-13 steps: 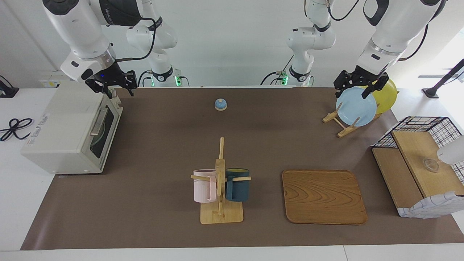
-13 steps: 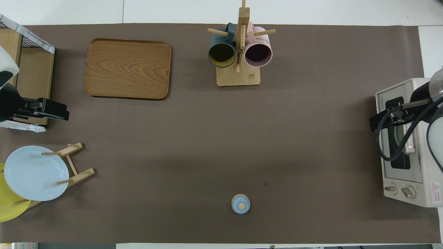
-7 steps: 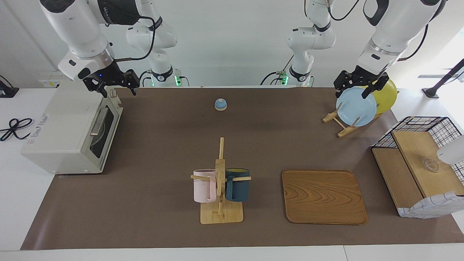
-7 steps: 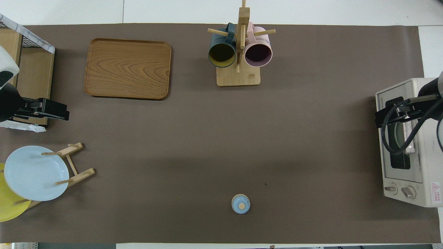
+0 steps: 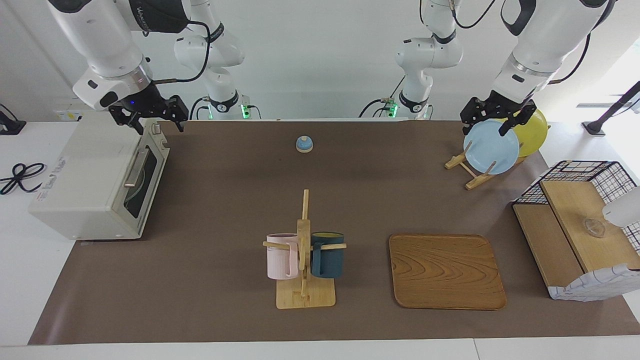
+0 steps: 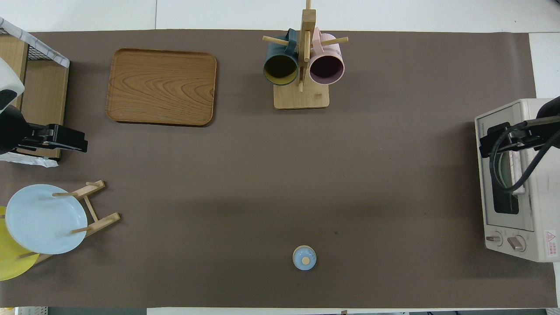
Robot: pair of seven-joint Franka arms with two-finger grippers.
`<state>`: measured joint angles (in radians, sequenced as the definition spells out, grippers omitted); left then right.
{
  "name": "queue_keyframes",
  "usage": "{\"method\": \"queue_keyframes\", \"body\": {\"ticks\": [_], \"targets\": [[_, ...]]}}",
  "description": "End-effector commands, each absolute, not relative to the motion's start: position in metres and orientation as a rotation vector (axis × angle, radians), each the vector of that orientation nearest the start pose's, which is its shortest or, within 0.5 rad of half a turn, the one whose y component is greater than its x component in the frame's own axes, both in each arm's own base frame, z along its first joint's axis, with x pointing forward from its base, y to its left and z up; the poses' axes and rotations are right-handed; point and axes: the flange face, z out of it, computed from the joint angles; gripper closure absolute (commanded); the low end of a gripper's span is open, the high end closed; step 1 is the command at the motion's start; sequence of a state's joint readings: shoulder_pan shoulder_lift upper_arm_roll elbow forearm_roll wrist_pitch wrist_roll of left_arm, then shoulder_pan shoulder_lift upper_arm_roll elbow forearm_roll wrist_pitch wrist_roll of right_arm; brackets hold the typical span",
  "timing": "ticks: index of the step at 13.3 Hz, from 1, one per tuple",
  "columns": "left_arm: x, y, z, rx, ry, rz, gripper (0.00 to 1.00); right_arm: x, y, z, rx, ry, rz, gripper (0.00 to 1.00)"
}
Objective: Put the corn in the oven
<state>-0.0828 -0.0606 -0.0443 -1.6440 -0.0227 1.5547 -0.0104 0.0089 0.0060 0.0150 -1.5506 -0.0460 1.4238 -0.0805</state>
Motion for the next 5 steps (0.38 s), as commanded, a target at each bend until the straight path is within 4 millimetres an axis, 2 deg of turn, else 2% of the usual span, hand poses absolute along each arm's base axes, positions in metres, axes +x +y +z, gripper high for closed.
{"method": "queue_keyframes", "body": {"ticks": [1,5], "targets": [[0.5276,-0.0666,0.6227,-3.134,0.19,0.051,0.0,0.5432,0.0094,0.6232,-3.148,-0.133,0.194,0.0],[0.528,-0.0666,0.6219,-3.134,0.19,0.053,0.0,0.543,0.0091,0.6247,-3.152,-0.13,0.182,0.0]]}}
